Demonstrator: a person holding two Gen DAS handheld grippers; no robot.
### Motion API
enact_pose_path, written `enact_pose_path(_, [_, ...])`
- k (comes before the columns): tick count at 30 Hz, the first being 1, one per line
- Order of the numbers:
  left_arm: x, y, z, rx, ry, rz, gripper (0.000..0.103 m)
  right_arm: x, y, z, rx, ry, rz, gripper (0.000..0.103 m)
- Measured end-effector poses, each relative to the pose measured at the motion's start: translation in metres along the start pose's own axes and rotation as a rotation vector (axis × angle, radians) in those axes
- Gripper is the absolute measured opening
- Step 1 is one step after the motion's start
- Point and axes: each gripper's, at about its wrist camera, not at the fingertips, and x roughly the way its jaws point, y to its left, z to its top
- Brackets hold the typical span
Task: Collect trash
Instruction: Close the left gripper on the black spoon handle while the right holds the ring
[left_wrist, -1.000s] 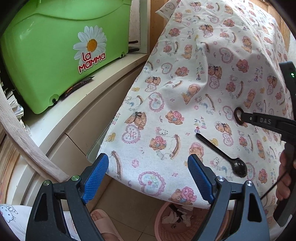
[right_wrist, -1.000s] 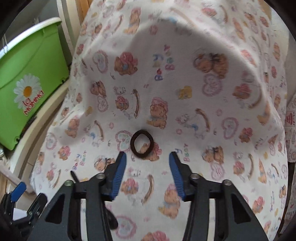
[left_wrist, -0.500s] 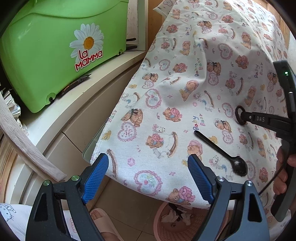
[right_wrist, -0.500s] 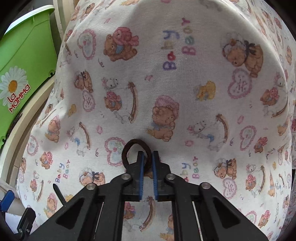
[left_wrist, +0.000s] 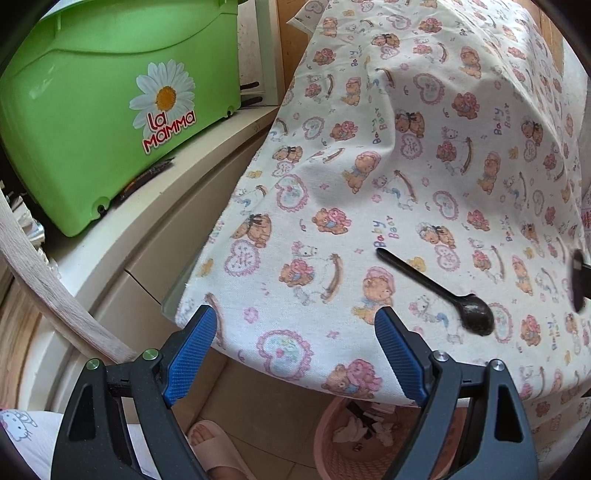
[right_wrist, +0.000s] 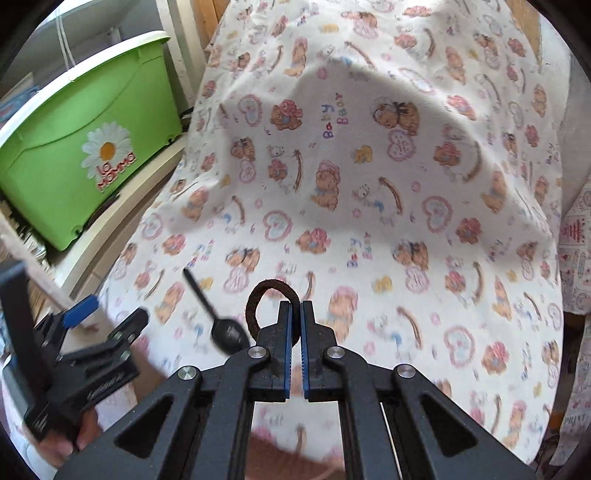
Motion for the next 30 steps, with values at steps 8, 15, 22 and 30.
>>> enact_pose_path(8, [-0.014, -0.015, 0.010, -0.009, 0.030, -0.048, 0.086, -0.070, 0.007, -0.034, -0.044, -0.111, 0.016, 0.005])
enact_pose_path(15, [-0.015, -0.045, 0.032, -0.077, 0.103, -0.086, 0.086, -0.074, -0.012, -0.040, -0.028, -0.172, -0.068, 0.005])
enact_pose_path(22, [0.017, -0.057, 0.045, -0.158, 0.237, -0.070, 0.086, -0.069, -0.026, -0.043, -0.028, -0.185, -0.156, 0.005])
enact_pose_path(30, [0.043, -0.065, 0.038, -0.142, 0.301, 0.008, 0.088, -0.070, -0.038, -0.046, 0.007, -0.180, -0.166, 0.005])
